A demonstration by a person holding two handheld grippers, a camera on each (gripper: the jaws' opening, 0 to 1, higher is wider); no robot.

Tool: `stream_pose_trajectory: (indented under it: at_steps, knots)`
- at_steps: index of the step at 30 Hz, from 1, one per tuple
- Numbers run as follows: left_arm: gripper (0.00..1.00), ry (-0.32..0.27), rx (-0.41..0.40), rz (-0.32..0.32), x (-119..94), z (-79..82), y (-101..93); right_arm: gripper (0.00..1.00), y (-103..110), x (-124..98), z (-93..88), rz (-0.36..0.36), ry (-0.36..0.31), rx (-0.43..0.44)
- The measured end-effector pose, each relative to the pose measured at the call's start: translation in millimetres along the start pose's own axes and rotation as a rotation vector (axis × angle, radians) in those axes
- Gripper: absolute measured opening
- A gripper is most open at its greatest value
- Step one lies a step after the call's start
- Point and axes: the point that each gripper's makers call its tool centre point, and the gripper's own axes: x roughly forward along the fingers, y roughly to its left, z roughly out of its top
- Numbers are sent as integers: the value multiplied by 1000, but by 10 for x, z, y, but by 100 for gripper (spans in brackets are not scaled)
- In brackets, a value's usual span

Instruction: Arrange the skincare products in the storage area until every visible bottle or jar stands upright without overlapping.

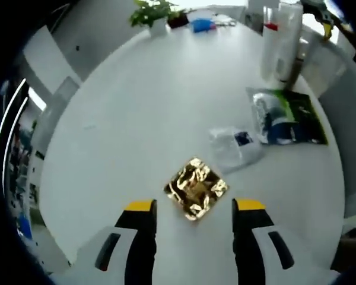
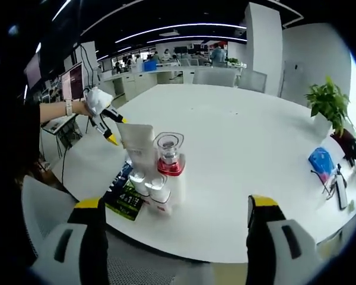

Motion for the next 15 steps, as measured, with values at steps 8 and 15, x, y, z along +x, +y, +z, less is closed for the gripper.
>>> stream_pose_trajectory:
  at_steps: [8,15]
  knots:
    - [48,65,63,2,99,-84,146,99,-35,18,-36,-11,10,26]
    - [46,54,128,-57,123,-50,119,99,-72,16,-30,-17,9,40]
